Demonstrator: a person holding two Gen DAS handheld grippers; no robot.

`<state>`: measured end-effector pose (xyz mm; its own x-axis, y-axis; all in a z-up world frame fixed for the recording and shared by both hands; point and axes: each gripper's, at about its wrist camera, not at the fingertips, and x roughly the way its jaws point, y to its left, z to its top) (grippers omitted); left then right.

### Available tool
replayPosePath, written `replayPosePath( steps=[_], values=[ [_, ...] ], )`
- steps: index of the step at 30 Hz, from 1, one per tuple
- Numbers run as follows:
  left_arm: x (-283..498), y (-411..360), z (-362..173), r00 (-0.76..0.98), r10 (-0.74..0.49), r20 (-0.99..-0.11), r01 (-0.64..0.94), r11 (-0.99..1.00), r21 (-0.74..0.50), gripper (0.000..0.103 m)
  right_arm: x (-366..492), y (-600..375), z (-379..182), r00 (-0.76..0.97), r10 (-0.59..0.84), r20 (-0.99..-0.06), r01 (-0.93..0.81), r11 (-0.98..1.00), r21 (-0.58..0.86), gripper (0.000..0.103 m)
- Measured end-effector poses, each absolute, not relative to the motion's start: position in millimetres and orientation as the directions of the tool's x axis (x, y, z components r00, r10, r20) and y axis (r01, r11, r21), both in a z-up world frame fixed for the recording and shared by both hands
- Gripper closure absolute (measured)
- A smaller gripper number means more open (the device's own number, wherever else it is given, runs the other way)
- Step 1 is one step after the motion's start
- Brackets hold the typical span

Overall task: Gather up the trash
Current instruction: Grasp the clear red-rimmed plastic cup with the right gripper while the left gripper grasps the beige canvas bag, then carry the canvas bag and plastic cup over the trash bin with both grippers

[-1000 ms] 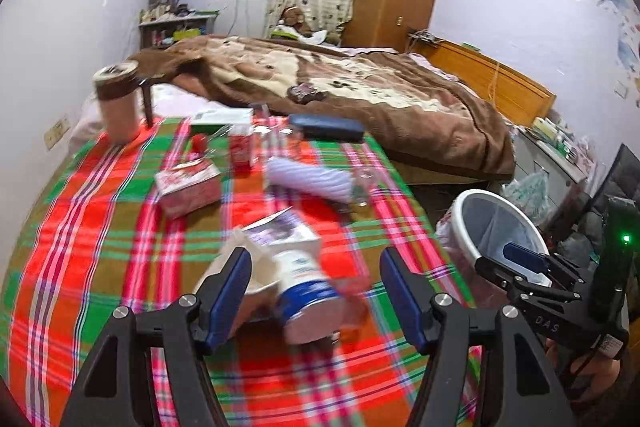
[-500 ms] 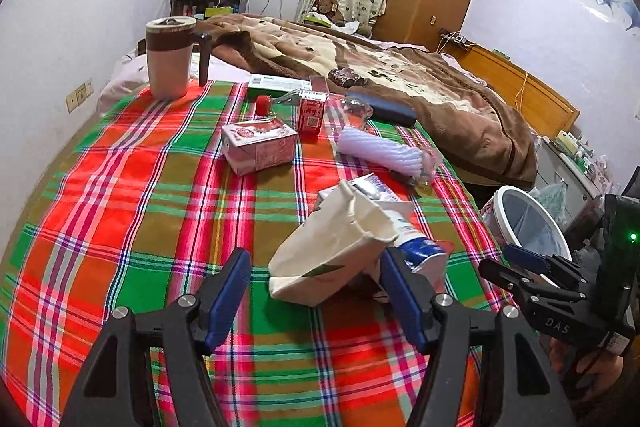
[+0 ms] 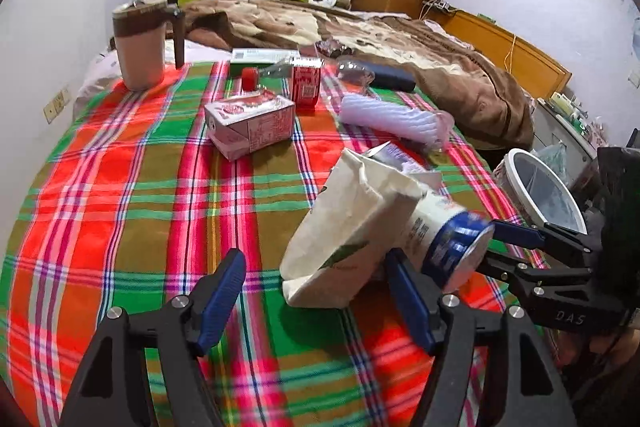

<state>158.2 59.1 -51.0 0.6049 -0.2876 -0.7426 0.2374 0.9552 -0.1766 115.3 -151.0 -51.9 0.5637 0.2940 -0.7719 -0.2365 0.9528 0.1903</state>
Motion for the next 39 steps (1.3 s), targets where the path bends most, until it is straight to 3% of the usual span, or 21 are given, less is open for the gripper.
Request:
replayPosePath(
  steps=[10, 20, 22, 25, 39],
  values=[
    [177.5, 57.7, -58.3, 0.590, -0.292, -0.753, 0.251, 0.953, -0.173, 0.031, 130.3, -150.9, -59.4, 0.556, 0.275, -0.785, -0.195, 0.961, 0.198, 0.039],
    [189.3, 50.9, -68.1, 0.556, -0.311, -0.771, 0.259, 0.946, -0.195, 0.031, 133.6, -149.2, -60.1, 0.562, 0.296, -0.772, -0.215, 0.954, 0.209, 0.061],
    [188.5, 51.8, -67.1, 0.561, -0.318, -0.765, 0.257, 0.945, -0.204, 0.039, 133.9, -149.5, -59.7, 0.564, 0.300, -0.769, -0.218, 0.953, 0.212, 0.069],
    [187.0, 52.6, -65.1, 0.567, -0.325, -0.757, 0.261, 0.942, -0.208, 0.053, 133.6, -150.4, -59.7, 0.566, 0.304, -0.767, -0.219, 0.952, 0.215, 0.070],
    [170.6, 54.8, -46.3, 0.615, -0.321, -0.720, 0.256, 0.945, -0.202, 0.056, 126.2, -153.9, -53.0, 0.596, 0.307, -0.742, -0.226, 0.951, 0.212, 0.073]
  ],
)
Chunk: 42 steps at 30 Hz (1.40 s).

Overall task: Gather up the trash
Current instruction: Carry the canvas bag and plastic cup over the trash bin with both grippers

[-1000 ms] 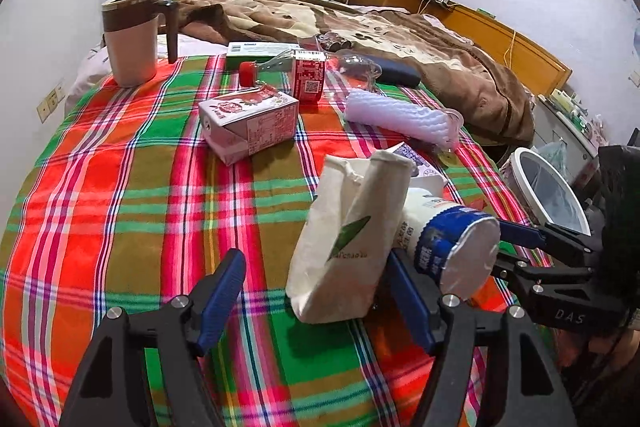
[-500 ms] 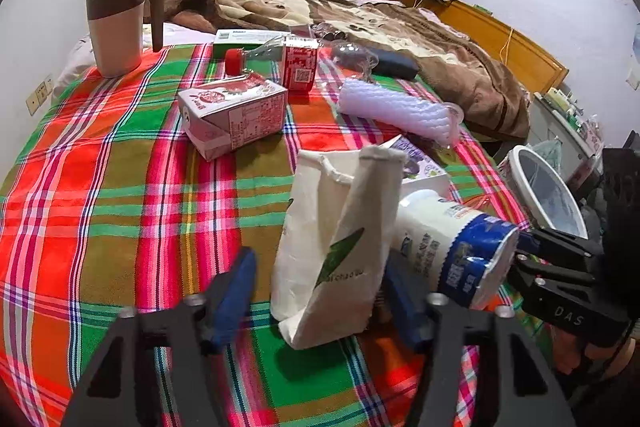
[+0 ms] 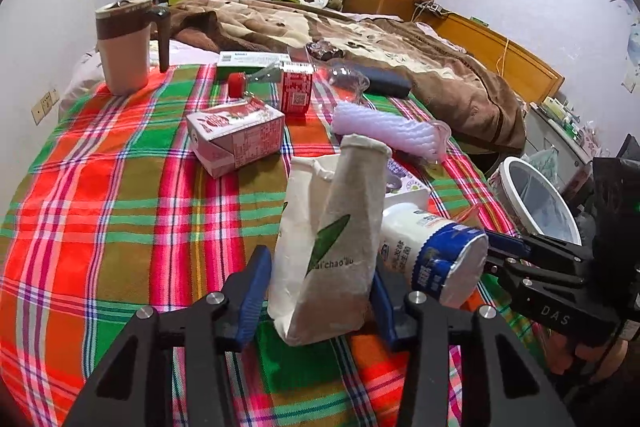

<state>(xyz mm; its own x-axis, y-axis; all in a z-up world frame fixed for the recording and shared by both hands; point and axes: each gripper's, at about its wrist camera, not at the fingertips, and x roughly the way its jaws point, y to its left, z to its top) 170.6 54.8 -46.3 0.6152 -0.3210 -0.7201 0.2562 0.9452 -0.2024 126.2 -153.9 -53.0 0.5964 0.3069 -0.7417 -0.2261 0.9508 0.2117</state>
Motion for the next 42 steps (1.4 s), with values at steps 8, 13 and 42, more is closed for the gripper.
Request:
replayPosePath(
  steps=[8, 13, 42],
  values=[
    [157.3, 50.7, -24.6, 0.642, -0.323, -0.695, 0.263, 0.945, -0.196, 0.056, 117.7, -161.3, -42.3, 0.623, 0.311, -0.718, -0.223, 0.950, 0.218, 0.073],
    [149.3, 38.2, -7.4, 0.655, -0.348, -0.671, 0.293, 0.935, -0.198, 0.056, 108.8, -169.8, -32.8, 0.644, 0.308, -0.700, -0.215, 0.951, 0.220, 0.073],
    [150.0, -143.6, 12.7, 0.508, -0.567, -0.648, 0.581, 0.781, -0.227, 0.056, 64.8, -324.4, -7.5, 0.756, 0.075, -0.650, 0.092, 0.971, 0.219, 0.073]
  ],
)
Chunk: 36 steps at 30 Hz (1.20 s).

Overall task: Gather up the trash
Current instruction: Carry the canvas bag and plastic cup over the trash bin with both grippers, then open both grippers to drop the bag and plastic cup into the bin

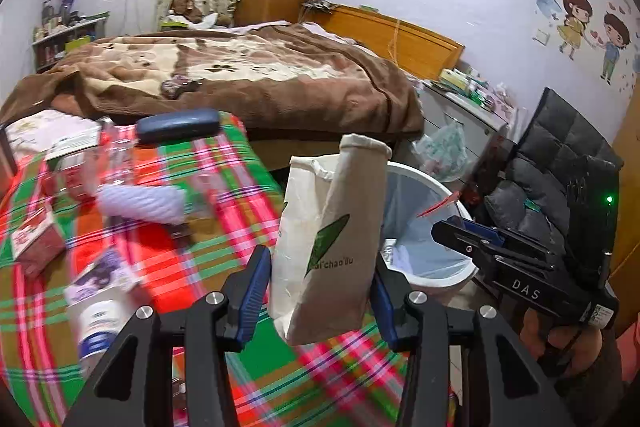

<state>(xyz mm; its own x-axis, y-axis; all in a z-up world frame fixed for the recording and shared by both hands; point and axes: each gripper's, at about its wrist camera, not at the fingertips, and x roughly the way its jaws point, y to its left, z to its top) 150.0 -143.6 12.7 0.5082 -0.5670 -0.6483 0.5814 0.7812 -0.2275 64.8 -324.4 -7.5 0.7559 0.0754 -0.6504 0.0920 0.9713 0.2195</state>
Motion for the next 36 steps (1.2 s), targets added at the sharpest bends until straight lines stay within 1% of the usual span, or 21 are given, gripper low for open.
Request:
replayPosePath(
  steps=[7, 10, 17, 28, 32, 33, 34, 35, 36],
  values=[
    [157.5, -197.7, 5.6, 0.450, -0.594, -0.667, 0.637, 0.737, -0.226, 0.056, 67.1, -356.8, -17.7, 0.740, 0.029, -0.672, 0.157, 0.964, 0.215, 0.073],
    [162.8, -220.6, 2.2, 0.416, -0.611, -0.673, 0.653, 0.716, -0.246, 0.056, 67.7, -370.6, -20.6, 0.732, 0.011, -0.681, 0.179, 0.962, 0.208, 0.072],
    [170.5, -268.2, -11.4, 0.371, -0.609, -0.701, 0.682, 0.691, -0.240, 0.055, 71.4, -395.6, -34.3, 0.705, -0.019, -0.709, 0.227, 0.953, 0.200, 0.072],
    [186.3, -309.7, -36.2, 0.292, -0.596, -0.748, 0.696, 0.669, -0.261, 0.055, 81.4, -408.3, -50.0, 0.642, -0.087, -0.762, 0.267, 0.957, 0.116, 0.072],
    [191.1, -310.5, -40.5, 0.284, -0.594, -0.753, 0.683, 0.676, -0.276, 0.050, 80.6, -411.9, -52.0, 0.625, -0.101, -0.774, 0.276, 0.956, 0.098, 0.072],
    [190.3, -310.8, -40.9, 0.296, -0.580, -0.759, 0.682, 0.685, -0.258, 0.044, 80.4, -411.5, -52.2, 0.624, -0.106, -0.774, 0.278, 0.956, 0.093, 0.070],
    [190.0, -310.3, -40.5, 0.301, -0.576, -0.760, 0.684, 0.686, -0.249, 0.041, 79.9, -410.9, -52.4, 0.620, -0.109, -0.777, 0.279, 0.956, 0.089, 0.063],
    [189.3, -309.0, -40.2, 0.299, -0.579, -0.759, 0.686, 0.683, -0.251, 0.041, 79.1, -410.9, -52.3, 0.619, -0.108, -0.778, 0.279, 0.956, 0.090, 0.058],
    [189.0, -307.8, -39.6, 0.292, -0.587, -0.756, 0.689, 0.677, -0.259, 0.041, 78.1, -410.7, -51.7, 0.622, -0.104, -0.776, 0.279, 0.956, 0.095, 0.046]
  ],
)
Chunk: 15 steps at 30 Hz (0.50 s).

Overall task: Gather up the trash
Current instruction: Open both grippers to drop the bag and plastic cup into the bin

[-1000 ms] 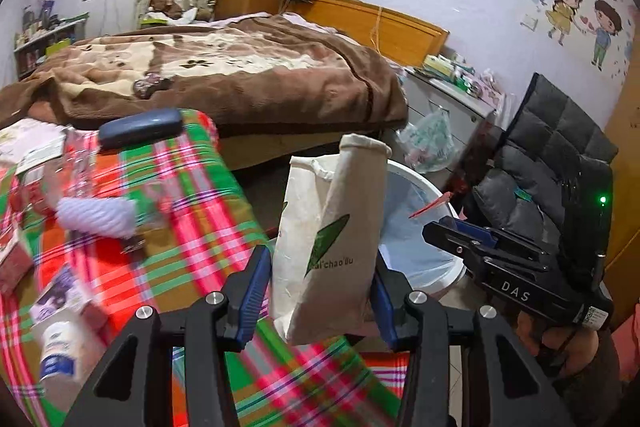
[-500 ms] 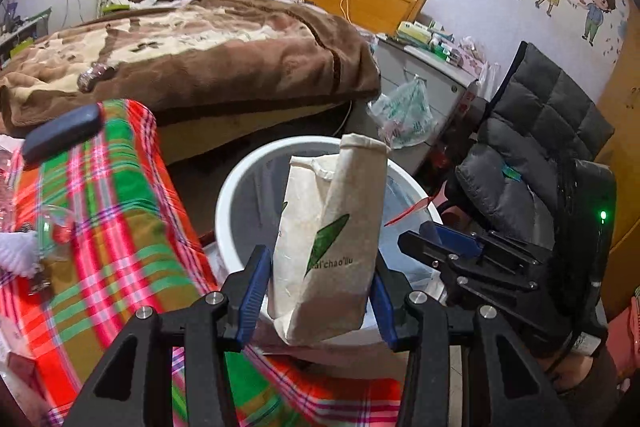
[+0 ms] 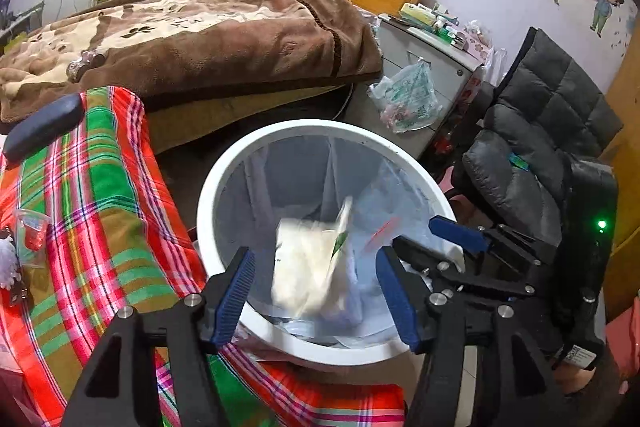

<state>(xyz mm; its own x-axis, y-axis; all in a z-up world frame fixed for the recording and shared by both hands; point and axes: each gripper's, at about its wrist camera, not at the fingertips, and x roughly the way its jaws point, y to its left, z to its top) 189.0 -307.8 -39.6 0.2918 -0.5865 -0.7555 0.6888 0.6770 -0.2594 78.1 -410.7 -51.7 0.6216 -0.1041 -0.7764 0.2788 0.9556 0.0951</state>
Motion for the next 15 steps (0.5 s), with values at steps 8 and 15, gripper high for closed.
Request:
replayPosePath(
  steps=[8, 15],
  values=[
    [180.4, -289.8, -25.1, 0.331, -0.594, -0.733, 0.681, 0.688, -0.250, 0.040, 74.7, -407.9, -46.1, 0.637, -0.100, -0.764, 0.281, 0.953, 0.110, 0.041],
    [173.0, -258.8, -9.8, 0.376, -0.596, -0.710, 0.652, 0.714, -0.255, 0.040, 69.3, -397.4, -36.2, 0.665, -0.090, -0.741, 0.274, 0.953, 0.130, 0.041]
  ],
)
